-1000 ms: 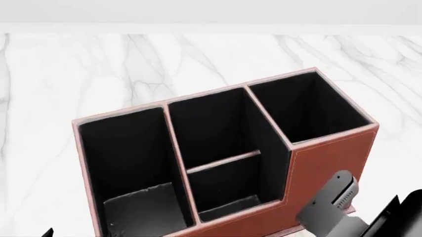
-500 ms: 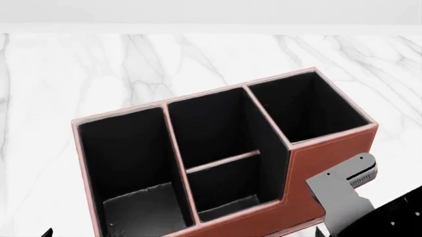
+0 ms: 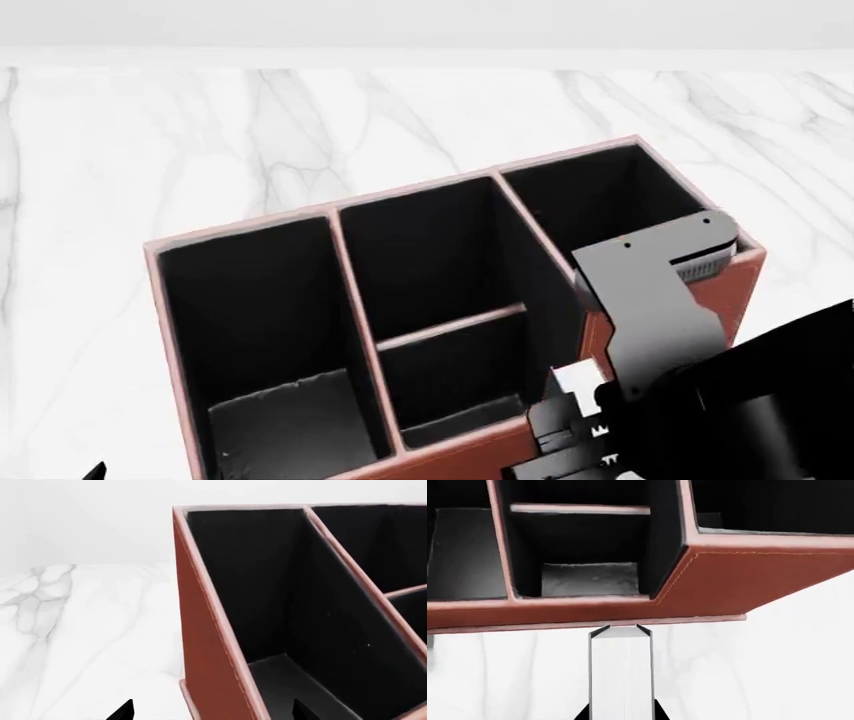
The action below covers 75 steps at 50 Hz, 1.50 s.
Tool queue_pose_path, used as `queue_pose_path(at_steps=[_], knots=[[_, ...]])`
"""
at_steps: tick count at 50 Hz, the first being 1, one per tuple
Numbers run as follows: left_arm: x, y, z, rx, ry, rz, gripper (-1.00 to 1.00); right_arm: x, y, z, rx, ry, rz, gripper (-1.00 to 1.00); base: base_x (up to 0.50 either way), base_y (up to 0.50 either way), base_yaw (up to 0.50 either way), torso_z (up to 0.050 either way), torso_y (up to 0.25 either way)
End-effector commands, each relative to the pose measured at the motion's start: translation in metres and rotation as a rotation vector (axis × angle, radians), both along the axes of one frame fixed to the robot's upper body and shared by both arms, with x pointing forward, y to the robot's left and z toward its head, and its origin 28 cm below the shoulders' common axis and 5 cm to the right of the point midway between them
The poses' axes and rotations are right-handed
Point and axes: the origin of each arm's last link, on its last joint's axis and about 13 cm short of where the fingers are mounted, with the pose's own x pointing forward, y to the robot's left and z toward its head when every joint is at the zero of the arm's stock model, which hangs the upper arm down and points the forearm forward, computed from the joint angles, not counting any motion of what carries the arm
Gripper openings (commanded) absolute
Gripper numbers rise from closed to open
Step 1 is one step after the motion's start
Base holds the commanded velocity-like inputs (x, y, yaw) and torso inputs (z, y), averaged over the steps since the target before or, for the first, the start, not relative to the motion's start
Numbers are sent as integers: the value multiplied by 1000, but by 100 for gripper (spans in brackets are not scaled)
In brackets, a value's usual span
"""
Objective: Pick up the book and place it in the left compartment of the caddy.
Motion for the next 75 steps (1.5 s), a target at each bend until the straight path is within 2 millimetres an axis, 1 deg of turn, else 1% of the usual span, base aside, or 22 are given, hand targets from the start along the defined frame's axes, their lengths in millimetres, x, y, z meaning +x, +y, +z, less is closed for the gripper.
queue_pose_path(at_steps=[1, 3, 4, 13, 20, 25, 27, 29, 35, 39, 43, 48, 55, 60, 62, 69, 72, 75], knots=[[2, 0, 0, -5, -9, 3, 100, -4, 16, 46, 59, -92, 52, -100, 0, 0, 0, 0, 0], [3, 0, 1, -5, -10, 4, 100, -6, 18, 53, 65, -92, 54, -100, 0, 0, 0, 0, 0], [3, 0, 0, -5, -8, 4, 100, -7, 19, 60, 74, -97, 58, -100, 0, 0, 0, 0, 0], [2, 0, 0, -3, -8, 3, 100, -13, 28, 89, 85, -107, 95, -100, 0, 0, 0, 0, 2], [3, 0, -1, -1, -7, 4, 100, -2, 40, 103, 89, -119, 121, -100, 0, 0, 0, 0, 0], [3, 0, -1, 0, -7, 5, 100, 13, 55, 111, 131, -135, 168, -100, 0, 0, 0, 0, 2], [3, 0, 0, 0, -8, 5, 100, 17, 58, 111, 125, -139, 171, -100, 0, 0, 0, 0, 0], [4, 1, -1, 0, -8, 6, 100, 24, 65, 109, 136, -133, 193, -100, 0, 0, 0, 0, 0], [4, 1, 0, 0, -8, 5, 100, 37, 79, 106, 150, -132, 221, -100, 0, 0, 0, 0, 2], [4, 0, 1, -2, -9, 6, 100, 42, 88, 105, 163, -140, 248, -100, 0, 0, 0, 0, 0], [4, 0, 0, -1, -9, 5, 100, 46, 99, 109, 191, -151, 273, -100, 0, 0, 0, 0, 3], [5, 1, 1, -3, -9, 9, 100, 50, 110, 107, 197, -151, 294, -100, 0, 0, 0, 0, 0], [5, 1, 2, -5, -11, 9, 100, 64, 129, 91, 196, -121, 329, -100, 0, 0, 0, 0, 1], [6, 2, 2, -9, -12, 12, 100, 72, 134, 85, 204, -108, 333, -100, 0, 0, 0, 0, 0], [5, 2, 2, -8, -12, 11, 100, 77, 136, 79, 207, -100, 333, -100, 0, 0, 0, 0, 0], [5, 1, 1, -6, -13, 11, 100, 85, 143, 69, 193, -90, 332, -100, 0, 0, 0, 0, 1], [5, 2, 2, -7, -13, 13, 100, 90, 145, 60, 177, -83, 328, -100, 0, 0, 0, 0, 0], [5, 2, 2, -7, -14, 12, 100, 93, 147, 58, 174, -81, 325, -100, 0, 0, 0, 0, 3]])
